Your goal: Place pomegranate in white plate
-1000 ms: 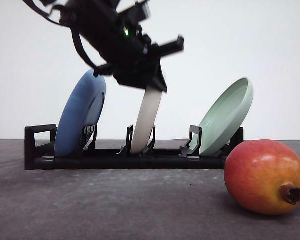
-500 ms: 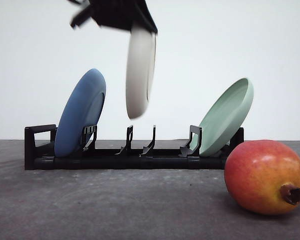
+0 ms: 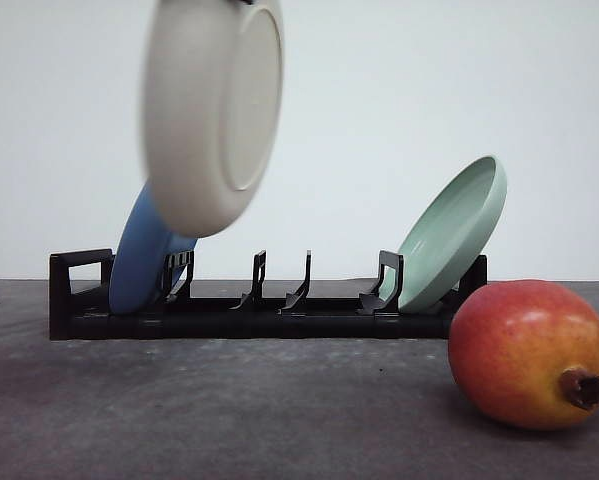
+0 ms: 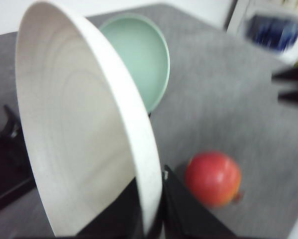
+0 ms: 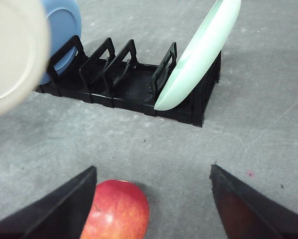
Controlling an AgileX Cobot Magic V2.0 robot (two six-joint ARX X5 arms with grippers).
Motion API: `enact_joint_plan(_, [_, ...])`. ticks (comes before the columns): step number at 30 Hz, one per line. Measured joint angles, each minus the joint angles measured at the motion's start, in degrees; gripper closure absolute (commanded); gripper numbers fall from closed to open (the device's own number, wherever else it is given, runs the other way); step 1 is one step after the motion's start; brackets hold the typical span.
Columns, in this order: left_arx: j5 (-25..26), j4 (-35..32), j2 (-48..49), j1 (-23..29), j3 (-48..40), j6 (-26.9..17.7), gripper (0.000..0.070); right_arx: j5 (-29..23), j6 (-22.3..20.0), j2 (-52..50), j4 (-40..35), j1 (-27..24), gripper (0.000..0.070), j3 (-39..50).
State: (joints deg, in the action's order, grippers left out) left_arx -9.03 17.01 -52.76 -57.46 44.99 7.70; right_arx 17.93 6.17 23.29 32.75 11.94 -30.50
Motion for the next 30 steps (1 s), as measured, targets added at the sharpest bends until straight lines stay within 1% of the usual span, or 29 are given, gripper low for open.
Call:
enact_joint_plan(4, [-0.95,9.73,-0.88,-2.90,0.00,-6.80,0.0694,0.00,0.00,0.00,0.00,0.00,0.0241,0.00])
enact_joint_plan(7, [-3.10,14.50,-2.86,-4.75,0.00,-11.67,0.0694,0.00,0.00,0.00,0.00,0.00,0.0241,0.00])
enact_joint_plan(9, [-6.14,16.14,-5.24,-5.93,0.00,-14.57,0.0694,0.02,0.00,0.00,0.00,0.00,0.0241,0.00])
enact_joint_plan(11, [-9.22,16.12,-8.14,-7.04,0.00,-17.21,0.0694,0.01,0.00,0.00,0.00,0.00,0.0240,0.00])
enact_joint_plan(14, [-11.15,14.66,-12.70,-8.40,0.00,-20.56,0.0694,0.00,0.00,0.00,-0.01,0.00,0.0241,0.00])
enact_joint_plan(18, [-12.47,12.67,-18.80,-10.40,0.00,-22.88,0.0694,0.01,0.00,0.00,0.00,0.00,0.0241,0.00])
enact_joint_plan(22, [-14.59,11.21,-24.10,-11.53,0.00,-23.48,0.0672,0.00,0.00,0.00,0.00,0.00,0.0240,0.00])
enact_joint_plan(26, [-15.15,10.47,-27.54,-11.92,0.00,-23.81,0.0662,0.00,0.00,0.00,0.00,0.00,0.0240,0.00])
enact_joint_plan(30, [-14.87,10.55,-29.38,-11.99,0.00,-24.16,0.0578,0.00,0.00,0.00,0.00,0.00,0.0241,0.00])
